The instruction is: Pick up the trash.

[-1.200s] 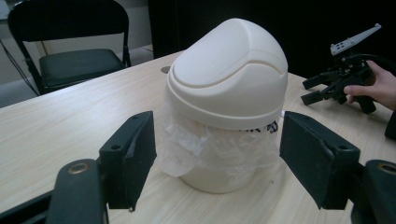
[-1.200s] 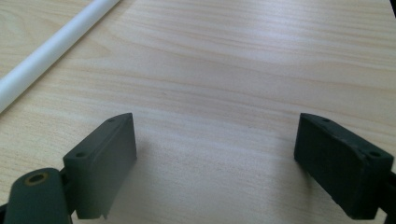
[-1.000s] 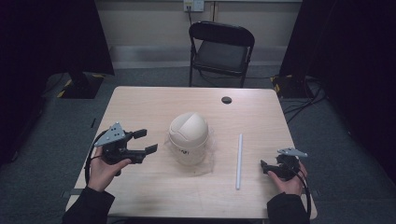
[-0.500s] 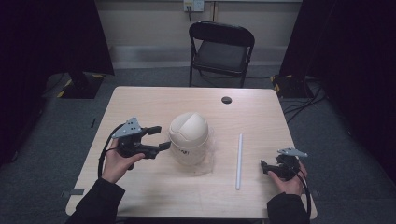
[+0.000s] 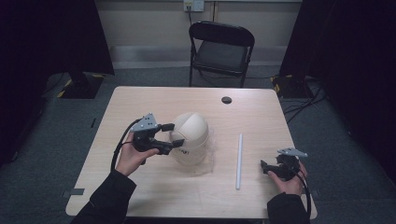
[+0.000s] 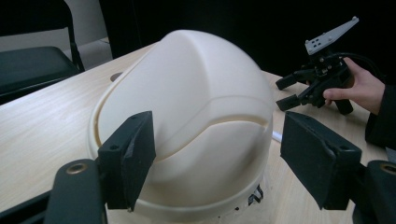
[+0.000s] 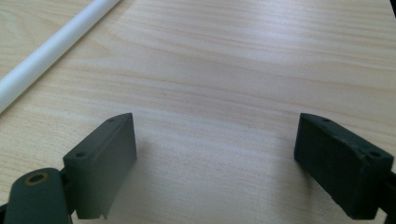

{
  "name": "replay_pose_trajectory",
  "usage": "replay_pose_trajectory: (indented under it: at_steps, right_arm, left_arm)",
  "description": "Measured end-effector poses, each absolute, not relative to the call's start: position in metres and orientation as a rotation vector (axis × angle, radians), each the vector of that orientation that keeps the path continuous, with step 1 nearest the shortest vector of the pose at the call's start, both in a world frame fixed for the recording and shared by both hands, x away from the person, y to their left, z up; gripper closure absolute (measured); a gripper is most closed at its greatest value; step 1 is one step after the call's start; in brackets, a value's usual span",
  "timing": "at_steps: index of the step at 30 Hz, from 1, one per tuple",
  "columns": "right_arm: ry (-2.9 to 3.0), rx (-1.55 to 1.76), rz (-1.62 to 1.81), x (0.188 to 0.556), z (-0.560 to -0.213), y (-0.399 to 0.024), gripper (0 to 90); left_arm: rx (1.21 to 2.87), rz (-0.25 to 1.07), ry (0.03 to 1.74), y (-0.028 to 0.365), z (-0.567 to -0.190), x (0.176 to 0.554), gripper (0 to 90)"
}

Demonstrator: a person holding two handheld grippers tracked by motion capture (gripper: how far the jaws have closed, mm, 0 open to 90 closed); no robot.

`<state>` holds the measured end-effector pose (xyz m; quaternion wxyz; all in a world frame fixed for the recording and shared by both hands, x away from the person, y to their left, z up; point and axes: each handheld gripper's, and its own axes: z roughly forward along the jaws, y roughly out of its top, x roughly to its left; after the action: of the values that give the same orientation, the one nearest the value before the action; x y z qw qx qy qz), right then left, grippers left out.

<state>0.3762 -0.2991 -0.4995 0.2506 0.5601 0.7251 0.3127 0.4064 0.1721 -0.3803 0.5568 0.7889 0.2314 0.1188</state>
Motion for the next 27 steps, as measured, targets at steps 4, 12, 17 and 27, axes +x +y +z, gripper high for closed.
replay_pose_trajectory:
  at_steps: [4, 12, 17, 27]
  right_arm:
    - [1.973, 1.523, 0.851, 0.376, -0.5, -0.299, 12.0]
    - [1.973, 1.523, 0.851, 0.376, -0.5, -0.299, 12.1]
    - [1.973, 1.525, 0.851, 0.376, -0.499, -0.299, 12.1]
    - [1.96, 1.535, 0.847, 0.376, -0.5, -0.298, 12.1]
  left_arm:
    - [1.882, 0.26, 0.546, 0.165, -0.383, 0.409, 26.1]
    - [1.89, 0.258, 0.543, 0.158, -0.385, 0.412, 24.7]
    - [1.903, 0.256, 0.553, 0.149, -0.388, 0.418, 23.4]
    - [1.878, 0.292, 0.566, 0.159, -0.384, 0.409, 27.2]
